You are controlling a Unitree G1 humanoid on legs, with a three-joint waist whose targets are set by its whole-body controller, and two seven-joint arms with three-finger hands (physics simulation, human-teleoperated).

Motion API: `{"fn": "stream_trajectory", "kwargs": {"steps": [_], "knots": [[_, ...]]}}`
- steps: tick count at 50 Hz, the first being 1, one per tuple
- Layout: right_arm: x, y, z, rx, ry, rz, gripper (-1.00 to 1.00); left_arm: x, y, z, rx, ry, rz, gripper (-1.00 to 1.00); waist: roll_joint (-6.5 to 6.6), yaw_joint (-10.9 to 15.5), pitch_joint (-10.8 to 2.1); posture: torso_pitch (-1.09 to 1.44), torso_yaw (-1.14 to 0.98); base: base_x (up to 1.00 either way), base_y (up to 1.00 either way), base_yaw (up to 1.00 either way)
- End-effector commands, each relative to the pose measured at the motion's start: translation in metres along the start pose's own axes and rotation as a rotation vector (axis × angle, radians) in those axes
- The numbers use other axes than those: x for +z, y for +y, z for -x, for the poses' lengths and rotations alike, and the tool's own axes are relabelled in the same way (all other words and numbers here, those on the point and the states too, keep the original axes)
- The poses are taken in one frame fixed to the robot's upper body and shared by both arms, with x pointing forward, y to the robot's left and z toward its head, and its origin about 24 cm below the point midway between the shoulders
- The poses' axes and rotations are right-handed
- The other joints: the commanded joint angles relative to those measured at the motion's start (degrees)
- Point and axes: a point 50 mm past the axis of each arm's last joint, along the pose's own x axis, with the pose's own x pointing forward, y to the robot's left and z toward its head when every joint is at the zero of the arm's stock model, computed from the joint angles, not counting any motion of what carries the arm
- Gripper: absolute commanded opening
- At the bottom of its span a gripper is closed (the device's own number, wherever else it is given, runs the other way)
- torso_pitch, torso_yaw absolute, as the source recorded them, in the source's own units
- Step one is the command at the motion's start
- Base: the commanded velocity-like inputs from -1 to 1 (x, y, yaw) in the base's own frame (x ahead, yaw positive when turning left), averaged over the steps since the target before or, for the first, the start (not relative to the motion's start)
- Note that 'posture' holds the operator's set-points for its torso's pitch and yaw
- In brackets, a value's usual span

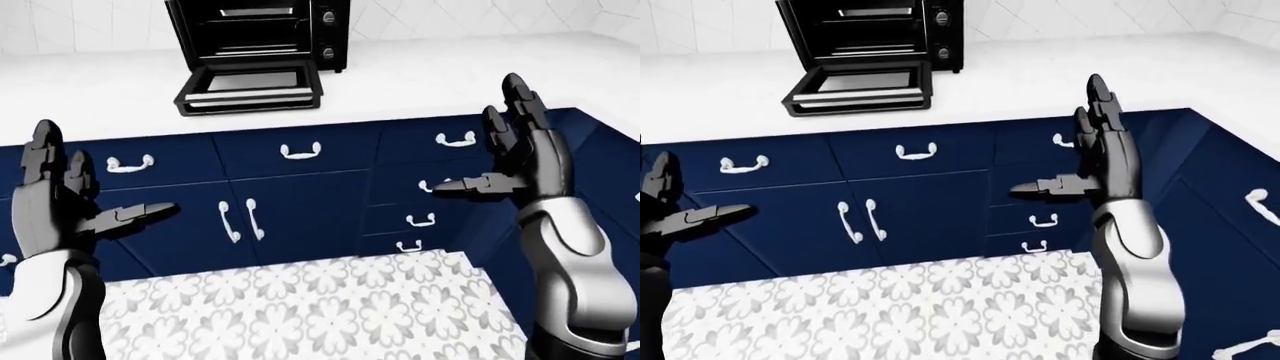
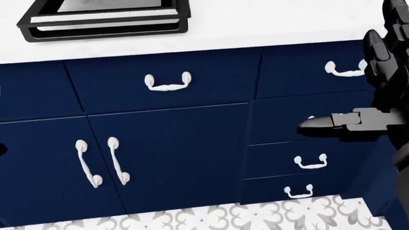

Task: Close the toaster oven door.

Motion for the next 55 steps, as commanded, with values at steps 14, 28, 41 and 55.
{"fn": "stream_trajectory", "kwargs": {"steps": [14,28,41,55], "knots": [[0.0161,-0.0013,0.0,-0.005,-0.082,0.02,1.0,0.0161,-0.0022,-0.0009,-0.012,-0.086,-0.003,1.0,1.55,-1.0,-0.53,0.0,0.0,0.14,0.13,0.0],[0.0167,-0.0015,0.0008,-0.007,-0.084,0.019,1.0,0.0157,-0.0014,-0.0007,-0.011,-0.085,-0.004,1.0,-0.91,0.0,-0.89,0.0,0.0,0.14,0.13,0.0],[0.0176,-0.0022,0.0001,-0.009,-0.086,0.019,1.0,0.0158,-0.0015,-0.0009,-0.01,-0.086,-0.005,1.0,3.37,-1.2,-0.91,0.0,0.0,0.14,0.13,0.0],[0.0208,-0.0022,0.0003,-0.008,-0.091,0.017,1.0,0.0168,-0.0015,-0.0006,-0.01,-0.087,-0.004,1.0,-2.77,0.1,-1.35,0.0,0.0,0.14,0.12,0.0]]}}
